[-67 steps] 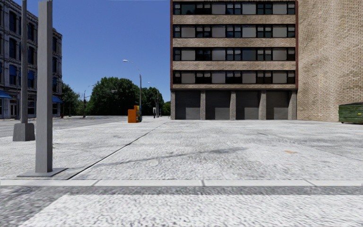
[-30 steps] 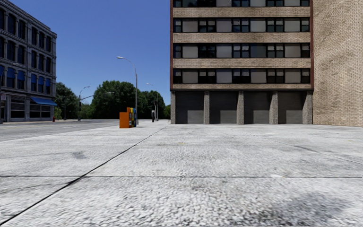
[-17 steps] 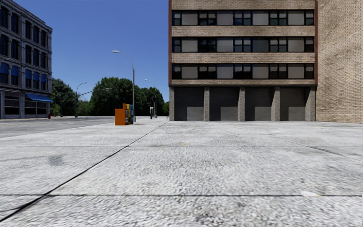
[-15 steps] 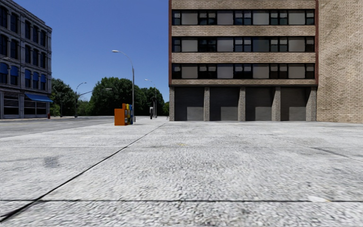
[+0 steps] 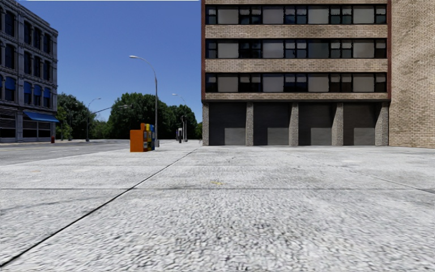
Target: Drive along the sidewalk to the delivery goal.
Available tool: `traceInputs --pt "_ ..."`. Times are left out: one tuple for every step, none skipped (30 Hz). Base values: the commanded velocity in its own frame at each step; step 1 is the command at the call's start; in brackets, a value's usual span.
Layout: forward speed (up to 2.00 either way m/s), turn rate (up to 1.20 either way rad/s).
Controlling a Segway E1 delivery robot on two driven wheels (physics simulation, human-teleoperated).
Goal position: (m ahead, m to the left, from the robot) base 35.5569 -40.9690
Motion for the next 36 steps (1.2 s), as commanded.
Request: traceInputs --pt "2.0 0.3" --pt "2.0 0.3" --pt "2.0 0.31" --pt "2.0 0.31" --pt "2.0 0.31" --pt "2.0 0.31" --pt "2.0 0.31" --pt "2.0 0.31" --pt "2.0 0.31" --pt "2.0 0.31" --pt "2.0 0.31" --pt "2.0 0.31" --pt "2.0 0.31" --pt "2.0 0.31" --pt "2.0 0.31" --pt "2.0 0.31" --pt "2.0 0.31" --pt "2.0 0.31" --pt "2.0 0.31" --pt "2.0 0.31" --pt "2.0 0.31" --pt "2.0 0.31" --pt "2.0 0.31" --pt "2.0 0.31" --pt "2.0 0.31" --pt "2.0 0.31" --pt "2.0 0.31" --pt "2.0 0.31" --pt "2.0 0.31" --pt "2.0 0.31" --pt "2.0 0.0" --pt "2.0 0.0" --pt "2.0 0.0" --pt "2.0 0.0" --pt "2.0 0.0" --pt "2.0 0.0"
